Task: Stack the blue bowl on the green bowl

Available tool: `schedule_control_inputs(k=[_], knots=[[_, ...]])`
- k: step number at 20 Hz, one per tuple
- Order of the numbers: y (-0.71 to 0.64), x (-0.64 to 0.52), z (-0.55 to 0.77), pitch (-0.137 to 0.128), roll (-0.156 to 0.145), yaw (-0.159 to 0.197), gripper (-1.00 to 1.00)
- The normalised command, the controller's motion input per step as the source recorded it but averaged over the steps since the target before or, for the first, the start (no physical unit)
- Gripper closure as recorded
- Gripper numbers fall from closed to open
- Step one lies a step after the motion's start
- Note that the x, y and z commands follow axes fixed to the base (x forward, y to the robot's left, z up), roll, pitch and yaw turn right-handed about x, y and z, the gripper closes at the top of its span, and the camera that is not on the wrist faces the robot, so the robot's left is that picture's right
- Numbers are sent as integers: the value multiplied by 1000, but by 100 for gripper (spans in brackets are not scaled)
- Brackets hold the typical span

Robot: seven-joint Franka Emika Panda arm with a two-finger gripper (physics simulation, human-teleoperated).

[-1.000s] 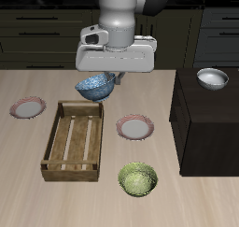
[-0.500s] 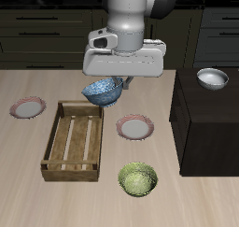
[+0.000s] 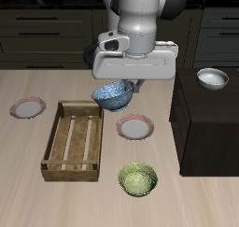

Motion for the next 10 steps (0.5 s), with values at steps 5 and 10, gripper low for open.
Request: schedule_control_inputs(k=[5,10], knots=[[174,176,-132,13,2,12,100],[47,127,-99,12,-7,-4,100]])
